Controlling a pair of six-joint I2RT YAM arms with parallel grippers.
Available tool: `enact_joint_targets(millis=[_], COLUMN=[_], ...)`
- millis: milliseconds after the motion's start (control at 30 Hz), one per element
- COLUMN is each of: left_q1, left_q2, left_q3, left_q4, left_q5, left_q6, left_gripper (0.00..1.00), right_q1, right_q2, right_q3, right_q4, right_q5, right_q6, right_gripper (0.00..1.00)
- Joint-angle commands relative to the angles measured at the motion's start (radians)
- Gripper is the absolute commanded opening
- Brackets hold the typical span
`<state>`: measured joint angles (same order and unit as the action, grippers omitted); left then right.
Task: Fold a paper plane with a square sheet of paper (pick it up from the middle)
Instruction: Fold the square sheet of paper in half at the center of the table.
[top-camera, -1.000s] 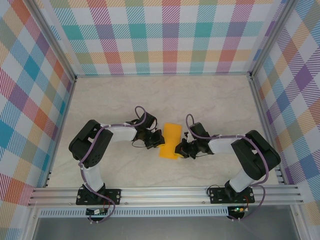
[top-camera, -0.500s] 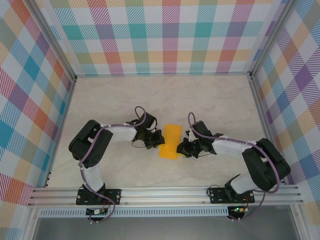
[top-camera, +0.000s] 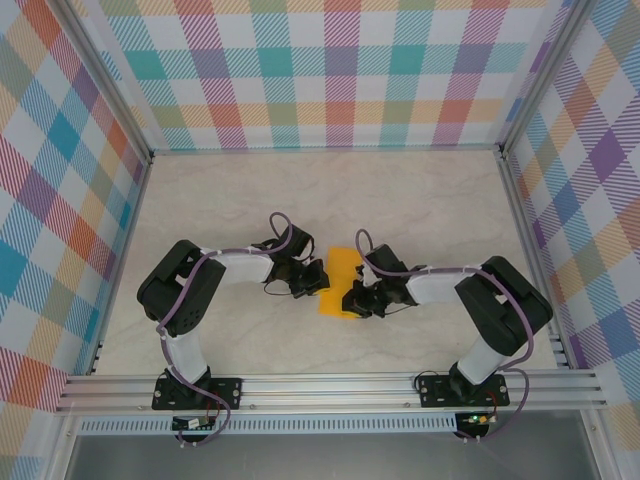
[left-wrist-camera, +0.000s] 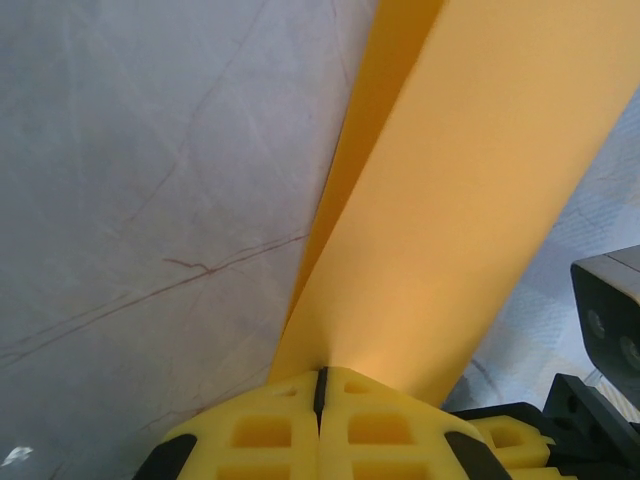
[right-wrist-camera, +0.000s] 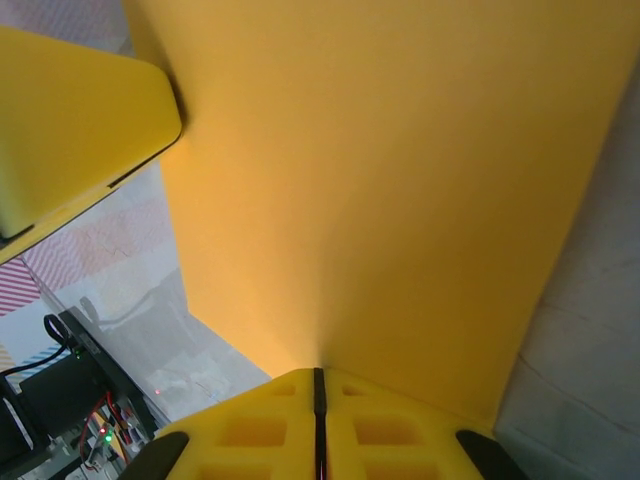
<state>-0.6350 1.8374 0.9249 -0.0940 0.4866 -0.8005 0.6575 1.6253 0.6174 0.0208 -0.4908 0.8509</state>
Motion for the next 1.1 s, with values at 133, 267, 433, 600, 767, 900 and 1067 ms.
enact_joint_targets(millis=[133,267,433,600,767,900,1067], left_q1=[-0.020,-0.020,-0.020,-0.020,-0.020,-0.019,-0.013], left_q2=[0.122,0.117,0.087,0.002,-0.130,-0.211,-0.264], left_q3=[-0.092,-0.094,-0.081,0.002,0.074,0.075,0.039], left_q4=[-0.204,-0.198,-0.192,-0.222,-0.288,-0.356,-0.369], left_q5=[-0.197,-0.195,-0.163,-0.143,-0.171,-0.256,-0.310], left_q6=[-0.019,-0.017,0.000,0.043,0.044,0.044,0.014], left_gripper=[0.02,0.02,0.02,0.05,0.14,0.22,0.31], right_q1=[0.003,0.002,-0.004,-0.024,-0.025,-0.014,0.015], right_q2=[-0.097,-0.150,-0.245,-0.169,-0.038,-0.005,0.056], right_q3=[-0.107,-0.100,0.021,0.142,0.202,0.198,0.227], right_q4=[-0.168,-0.230,-0.270,-0.238,-0.224,-0.229,-0.225], right_q5=[0.053,0.077,0.138,0.182,0.172,0.162,0.151], right_q6=[-0.071,-0.090,-0.098,-0.129,-0.120,-0.118,-0.090], right_gripper=[0.09,0.09,0.10,0.10,0.09,0.09,0.09])
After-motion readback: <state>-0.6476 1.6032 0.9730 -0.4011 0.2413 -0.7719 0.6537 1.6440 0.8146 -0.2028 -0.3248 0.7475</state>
